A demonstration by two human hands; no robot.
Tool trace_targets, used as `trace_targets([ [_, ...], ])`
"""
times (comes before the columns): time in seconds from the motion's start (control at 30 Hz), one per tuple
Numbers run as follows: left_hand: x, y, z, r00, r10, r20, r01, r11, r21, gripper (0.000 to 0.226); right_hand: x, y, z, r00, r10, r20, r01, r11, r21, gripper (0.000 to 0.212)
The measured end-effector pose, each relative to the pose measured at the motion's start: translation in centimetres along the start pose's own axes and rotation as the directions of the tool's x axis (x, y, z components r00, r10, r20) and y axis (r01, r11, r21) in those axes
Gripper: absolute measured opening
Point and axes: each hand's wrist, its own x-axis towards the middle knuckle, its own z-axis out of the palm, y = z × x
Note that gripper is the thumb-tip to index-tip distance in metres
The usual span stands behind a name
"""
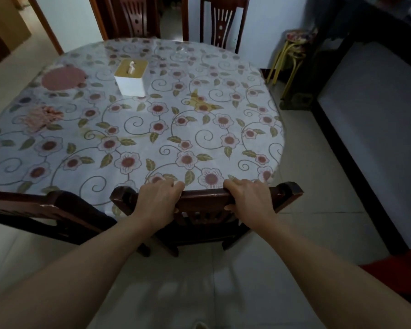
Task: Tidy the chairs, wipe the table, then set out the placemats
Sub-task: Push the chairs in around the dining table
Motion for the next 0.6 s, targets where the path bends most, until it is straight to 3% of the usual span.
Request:
trace_targets([
  [0.13,-0.4,0.3,0.7,0.999,0.043,0.026,-0.043,0.999,0.009,0.036,-1.7,-0.7,1.2,0.998,0.066,0.01,-0.066,0.998,0.014,0.048],
  [0.2,-1.1,-0.1,0.6,0.997,0.023,0.08,-0.028,0.998,0.06,0.042,-2.1,-2.1,1.7,0.996,0.08,0.028,-0.081,0.997,0.02,0.048],
  [0.6,-1.3,-0.5,1.4,0.997,-0.058,0.056,0.057,0.998,0.017,0.029,-1.0,-2.0,1.7,0.997,0.056,0.059,-0.056,0.998,-0.01,0.045],
])
